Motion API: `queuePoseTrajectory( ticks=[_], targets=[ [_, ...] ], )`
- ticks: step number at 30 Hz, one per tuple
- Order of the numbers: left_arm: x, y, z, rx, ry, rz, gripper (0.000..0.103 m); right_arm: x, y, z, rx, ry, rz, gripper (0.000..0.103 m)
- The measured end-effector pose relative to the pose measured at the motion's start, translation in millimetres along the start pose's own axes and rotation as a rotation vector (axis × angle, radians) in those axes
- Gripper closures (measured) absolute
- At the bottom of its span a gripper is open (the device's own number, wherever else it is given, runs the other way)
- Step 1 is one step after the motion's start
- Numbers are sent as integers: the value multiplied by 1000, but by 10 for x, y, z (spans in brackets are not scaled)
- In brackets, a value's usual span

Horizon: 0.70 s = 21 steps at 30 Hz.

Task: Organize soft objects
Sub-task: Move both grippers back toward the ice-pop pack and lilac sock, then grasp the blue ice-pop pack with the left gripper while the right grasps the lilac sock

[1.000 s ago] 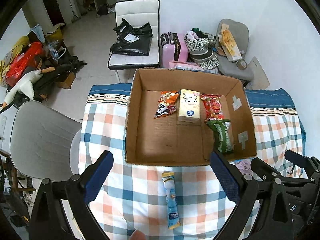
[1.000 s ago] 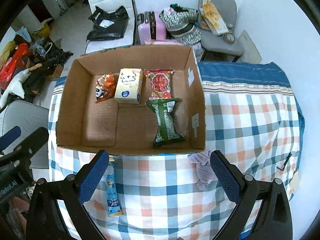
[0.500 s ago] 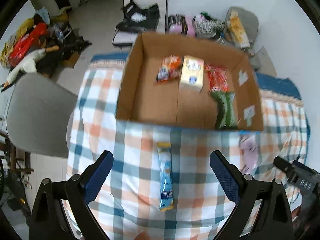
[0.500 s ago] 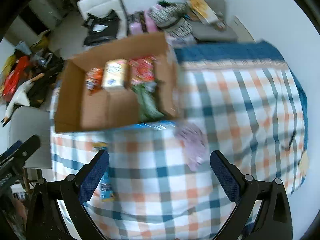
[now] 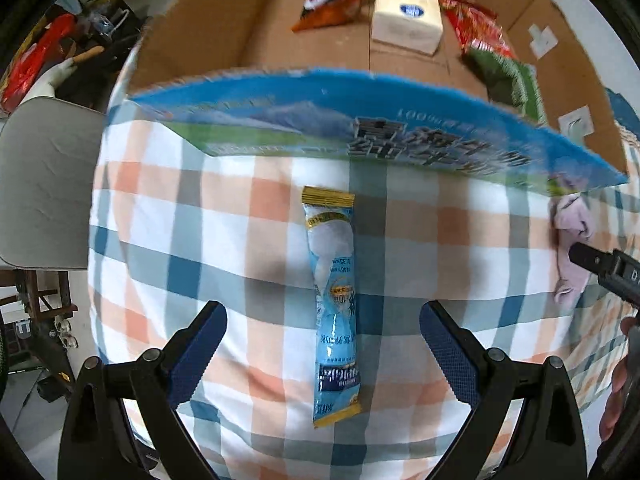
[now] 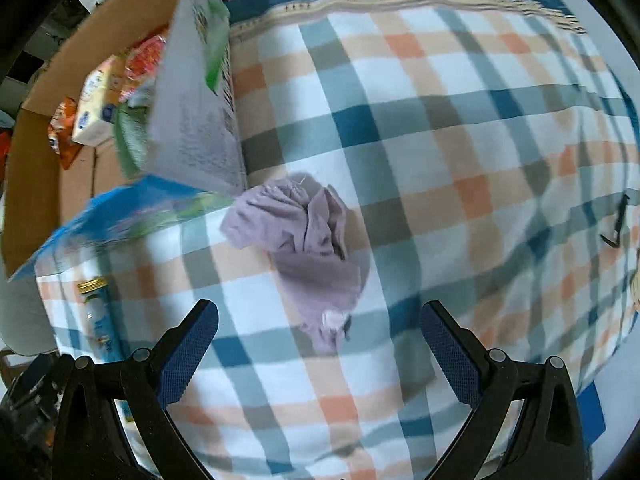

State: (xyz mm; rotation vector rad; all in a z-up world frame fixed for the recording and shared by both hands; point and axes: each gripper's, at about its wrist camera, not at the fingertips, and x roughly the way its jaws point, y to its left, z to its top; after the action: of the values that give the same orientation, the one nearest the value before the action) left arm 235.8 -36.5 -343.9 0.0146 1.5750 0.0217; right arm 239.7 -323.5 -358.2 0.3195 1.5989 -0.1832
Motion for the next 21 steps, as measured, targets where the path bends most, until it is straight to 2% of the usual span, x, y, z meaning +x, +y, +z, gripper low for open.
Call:
queuePoseTrajectory(
  ticks=[10, 13, 14, 15, 21],
  targets=[
    [436, -55, 3, 21, 72, -25, 5, 371, 75, 205, -29, 42, -18, 3],
    [540, -73, -28, 25, 98, -29, 13, 457, 52, 206, -28, 67, -26, 19],
    [565, -79, -38, 28, 104, -27, 14, 493, 37, 195, -25, 82, -28, 36],
    [589, -83, -50, 30, 107, -25, 14, 511, 30, 185, -24, 89, -33, 46],
    [661, -123, -145, 43, 113, -19, 14, 490, 22, 62, -39, 100, -31, 53]
  ],
)
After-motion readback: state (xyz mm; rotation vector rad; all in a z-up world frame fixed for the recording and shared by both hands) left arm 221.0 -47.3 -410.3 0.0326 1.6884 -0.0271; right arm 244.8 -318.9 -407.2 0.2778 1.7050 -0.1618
